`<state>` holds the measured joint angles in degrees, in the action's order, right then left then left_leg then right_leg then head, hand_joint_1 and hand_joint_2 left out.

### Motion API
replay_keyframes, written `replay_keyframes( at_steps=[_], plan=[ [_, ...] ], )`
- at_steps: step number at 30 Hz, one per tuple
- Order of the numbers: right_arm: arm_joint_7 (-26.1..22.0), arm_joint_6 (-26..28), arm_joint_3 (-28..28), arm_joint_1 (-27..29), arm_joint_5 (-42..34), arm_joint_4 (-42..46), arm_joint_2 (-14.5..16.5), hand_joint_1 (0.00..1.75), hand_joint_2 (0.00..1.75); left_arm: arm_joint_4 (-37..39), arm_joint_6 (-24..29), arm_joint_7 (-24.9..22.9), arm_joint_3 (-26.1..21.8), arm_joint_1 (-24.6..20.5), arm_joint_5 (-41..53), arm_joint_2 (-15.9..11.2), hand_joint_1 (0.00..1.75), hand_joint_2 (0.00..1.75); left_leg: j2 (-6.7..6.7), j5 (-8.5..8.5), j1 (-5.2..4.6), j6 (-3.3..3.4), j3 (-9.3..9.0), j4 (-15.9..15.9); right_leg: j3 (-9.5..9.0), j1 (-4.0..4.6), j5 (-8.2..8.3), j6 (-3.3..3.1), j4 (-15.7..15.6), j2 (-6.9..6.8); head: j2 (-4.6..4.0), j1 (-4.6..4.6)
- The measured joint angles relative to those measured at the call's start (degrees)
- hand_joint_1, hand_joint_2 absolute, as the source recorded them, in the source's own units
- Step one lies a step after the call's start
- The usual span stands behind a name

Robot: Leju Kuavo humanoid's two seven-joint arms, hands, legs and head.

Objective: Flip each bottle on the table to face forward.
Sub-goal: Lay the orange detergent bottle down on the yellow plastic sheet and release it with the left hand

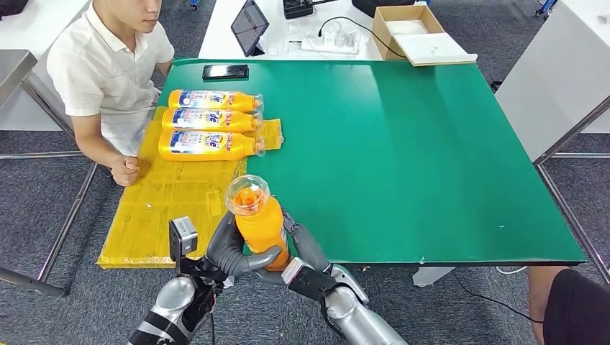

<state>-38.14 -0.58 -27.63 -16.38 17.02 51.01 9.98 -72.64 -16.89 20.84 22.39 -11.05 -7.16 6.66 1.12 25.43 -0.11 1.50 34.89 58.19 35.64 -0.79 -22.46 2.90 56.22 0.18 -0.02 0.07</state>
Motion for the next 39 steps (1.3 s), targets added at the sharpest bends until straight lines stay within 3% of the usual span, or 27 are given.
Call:
replay_keyframes(
  at_steps=[4, 8, 11, 14, 16, 20, 23, 29, 34, 39],
  plan=[
    [0.0, 0.2, 0.0, 0.3, 0.0, 0.0, -0.2, 0.0, 1.75, 1.6, -1.1, -0.2, 0.7, -1.2, -0.5, -0.7, 1.75, 1.75, 0.01, -0.01, 0.0, 0.01, 0.0, 0.0, -0.01, 0.0, 0.0, 0.0, 0.0, -0.01, 0.0, 0.01],
    [0.0, 1.6, 0.1, 0.5, 0.1, 0.0, -0.3, 0.0, 0.0, 3.0, -5.9, -1.7, 0.8, -2.2, -6.4, -1.5, 1.75, 1.75, 0.01, -0.01, 0.0, 0.0, 0.01, 0.0, 0.0, 0.0, 0.0, 0.0, 0.0, -0.01, 0.0, 0.01],
    [0.0, 3.5, 0.1, 0.7, 0.7, 0.2, -0.2, 0.0, 0.0, 4.0, -9.8, -3.3, 0.6, -2.5, -11.7, -2.2, 1.75, 1.75, 0.0, 0.0, 0.0, 0.0, 0.0, 0.0, 0.01, 0.0, 0.0, 0.0, 0.0, 0.0, 0.0, 0.01],
    [0.0, 6.4, 0.1, 1.5, 1.3, 0.9, -0.2, 0.0, 0.0, 4.3, -9.9, -3.9, 0.3, -2.4, -13.5, -2.8, 1.75, 1.75, 0.01, 0.0, 0.01, 0.0, 0.0, 0.0, 0.01, 0.0, -0.01, 0.0, 0.0, -0.01, 0.0, 0.0],
    [0.0, 8.6, 0.2, 2.8, 1.6, 1.8, -0.4, 0.0, 0.0, 4.1, -6.5, -3.8, 0.1, -2.1, -11.0, -3.3, 1.75, 1.75, 0.03, 0.0, 0.01, 0.0, 0.01, 0.0, 0.01, 0.0, -0.01, -0.01, 0.0, -0.02, 0.0, -0.02],
    [0.0, 12.4, 0.9, 7.1, 3.3, 4.8, -1.5, 0.0, 0.0, 2.6, 6.8, -3.4, -0.4, -2.4, 4.2, -4.3, 1.75, 1.75, 0.12, 0.0, 0.0, 0.01, 0.06, 0.0, 0.01, -0.01, -0.02, 0.0, 0.0, -0.15, 0.0, 0.05],
    [-0.1, 14.4, 1.8, 10.5, 5.0, 9.4, -2.5, 0.0, 0.0, 2.0, 13.1, -4.4, -2.9, -3.7, 12.8, -6.4, 1.75, 1.75, -0.23, 0.04, -0.02, -0.02, -0.04, 0.0, 0.08, 0.0, 0.0, 0.0, 0.0, 0.11, 0.0, -0.03],
    [0.1, 15.5, 5.4, 16.5, 5.2, 18.0, -4.2, 0.0, 0.0, 0.4, 14.6, -5.8, -8.7, -6.1, 19.0, -10.3, 1.75, 1.75, -0.18, -0.01, 0.08, -0.06, 0.0, 0.0, 0.09, 0.07, -0.02, -0.04, 0.1, 0.08, 0.0, 0.0],
    [0.1, 15.9, 8.0, 18.6, 4.6, 21.0, -5.0, 0.0, 0.0, -0.5, 16.5, -5.8, -11.1, -7.2, 21.8, -11.7, 1.75, 1.75, -0.22, -0.01, 0.04, -0.06, 0.0, 0.0, 0.09, 0.03, -0.01, -0.03, 0.1, 0.11, 0.01, 0.01],
    [0.0, 15.8, 9.9, 19.4, 4.1, 22.2, -5.0, 0.0, 0.0, -1.4, 26.9, -6.9, -11.9, -8.5, 36.7, -12.8, 1.75, 1.75, -0.21, -0.01, 0.03, -0.06, 0.0, 0.0, 0.1, 0.03, -0.01, -0.03, 0.0, 0.1, 0.0, 0.01]
  ],
)
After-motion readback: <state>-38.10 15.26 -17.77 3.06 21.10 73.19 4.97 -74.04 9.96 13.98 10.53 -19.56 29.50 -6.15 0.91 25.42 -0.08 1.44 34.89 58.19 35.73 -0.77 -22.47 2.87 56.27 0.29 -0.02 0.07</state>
